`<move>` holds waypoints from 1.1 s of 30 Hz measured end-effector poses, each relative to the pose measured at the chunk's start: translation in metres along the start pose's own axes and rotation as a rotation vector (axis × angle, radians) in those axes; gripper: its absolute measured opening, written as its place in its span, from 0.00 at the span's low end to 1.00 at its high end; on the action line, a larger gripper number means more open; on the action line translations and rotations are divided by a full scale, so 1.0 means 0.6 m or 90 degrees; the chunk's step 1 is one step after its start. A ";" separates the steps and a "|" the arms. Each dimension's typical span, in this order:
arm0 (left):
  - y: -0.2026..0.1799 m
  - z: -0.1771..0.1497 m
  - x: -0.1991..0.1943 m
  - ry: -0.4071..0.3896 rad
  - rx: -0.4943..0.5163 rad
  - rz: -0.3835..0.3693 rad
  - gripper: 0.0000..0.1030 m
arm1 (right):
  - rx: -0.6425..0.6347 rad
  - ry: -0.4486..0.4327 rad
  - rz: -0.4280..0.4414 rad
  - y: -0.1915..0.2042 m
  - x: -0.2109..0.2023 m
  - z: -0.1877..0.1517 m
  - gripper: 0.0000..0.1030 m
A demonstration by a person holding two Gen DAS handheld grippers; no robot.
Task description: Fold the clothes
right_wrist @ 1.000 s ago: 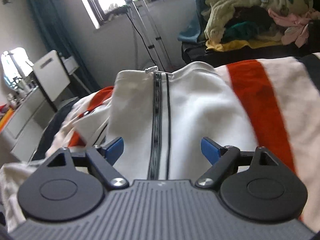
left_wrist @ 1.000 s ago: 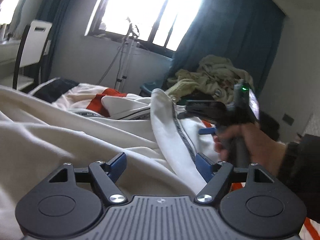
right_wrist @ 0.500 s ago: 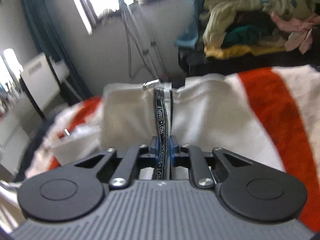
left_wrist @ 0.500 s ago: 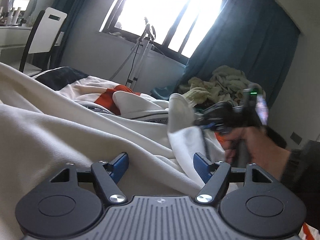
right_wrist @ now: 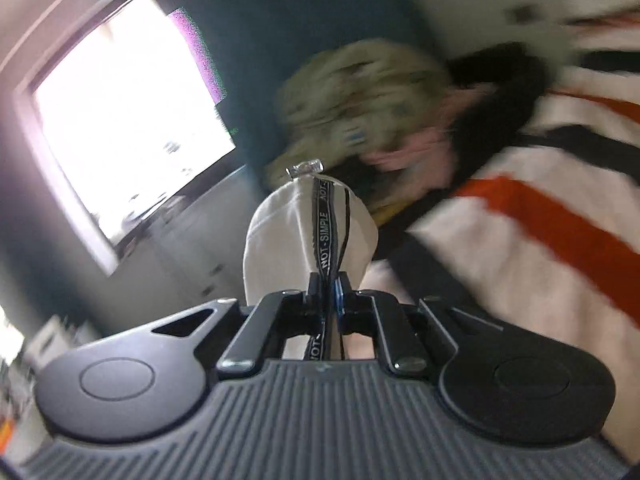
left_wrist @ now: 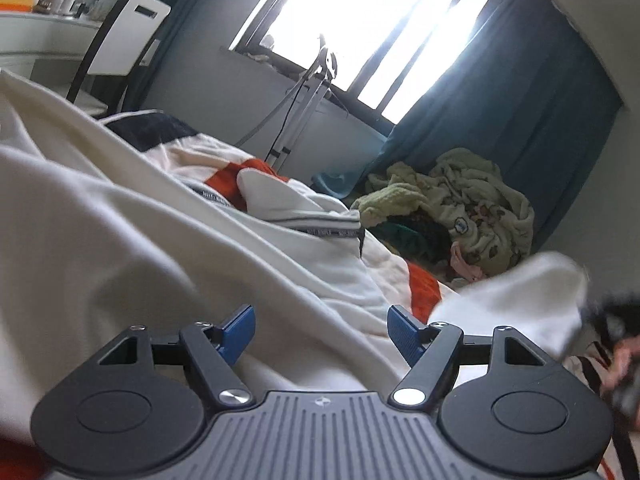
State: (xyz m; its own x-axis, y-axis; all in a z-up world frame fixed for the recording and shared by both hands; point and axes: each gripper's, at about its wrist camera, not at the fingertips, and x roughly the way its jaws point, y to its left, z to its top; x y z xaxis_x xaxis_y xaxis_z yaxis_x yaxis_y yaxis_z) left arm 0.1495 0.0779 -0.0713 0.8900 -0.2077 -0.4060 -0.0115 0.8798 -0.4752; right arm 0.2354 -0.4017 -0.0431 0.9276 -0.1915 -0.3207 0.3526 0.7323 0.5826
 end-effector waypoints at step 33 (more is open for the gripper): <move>0.280 -0.005 -0.193 -0.128 -0.543 0.330 0.53 | 0.486 0.148 -0.118 -0.355 -0.055 -0.130 0.44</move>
